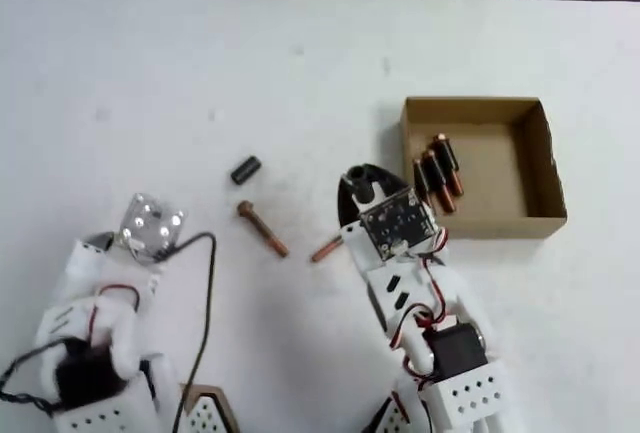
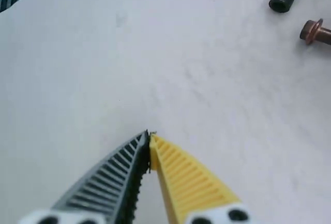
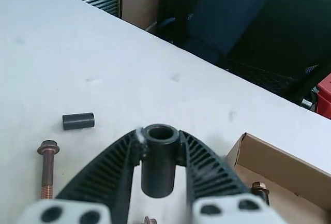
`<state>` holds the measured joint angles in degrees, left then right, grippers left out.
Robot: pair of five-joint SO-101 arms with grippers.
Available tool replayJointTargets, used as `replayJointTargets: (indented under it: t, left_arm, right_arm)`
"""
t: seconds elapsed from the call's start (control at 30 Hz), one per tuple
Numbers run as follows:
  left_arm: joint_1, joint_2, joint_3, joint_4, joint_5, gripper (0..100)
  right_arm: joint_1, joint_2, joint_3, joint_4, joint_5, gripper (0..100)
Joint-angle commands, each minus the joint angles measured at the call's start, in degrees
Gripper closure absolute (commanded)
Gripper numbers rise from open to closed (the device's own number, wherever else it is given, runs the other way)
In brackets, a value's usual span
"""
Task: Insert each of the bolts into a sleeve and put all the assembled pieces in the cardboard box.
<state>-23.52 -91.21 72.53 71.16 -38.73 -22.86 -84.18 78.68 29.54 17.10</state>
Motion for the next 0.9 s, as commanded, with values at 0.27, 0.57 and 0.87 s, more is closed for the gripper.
replayJointTargets:
  t: [0.27,0.57,0.87]
  left_arm:
    - [6.11,39.96,-25.32,3.87,8.09,98]
    - [19.82,56.84,-33.41,8.88,23.47,98]
    - [28.7,70.99,-38.77,5.36,41.23,98]
  right_arm:
    - [-0.22,-0.57,2.81,-1.45,-0.18,97.4]
    - [-1.45,-0.66,11.87,-15.16,-0.53,97.8]
    - [-1.27,-0.57,18.46,-27.91,-0.53,97.8]
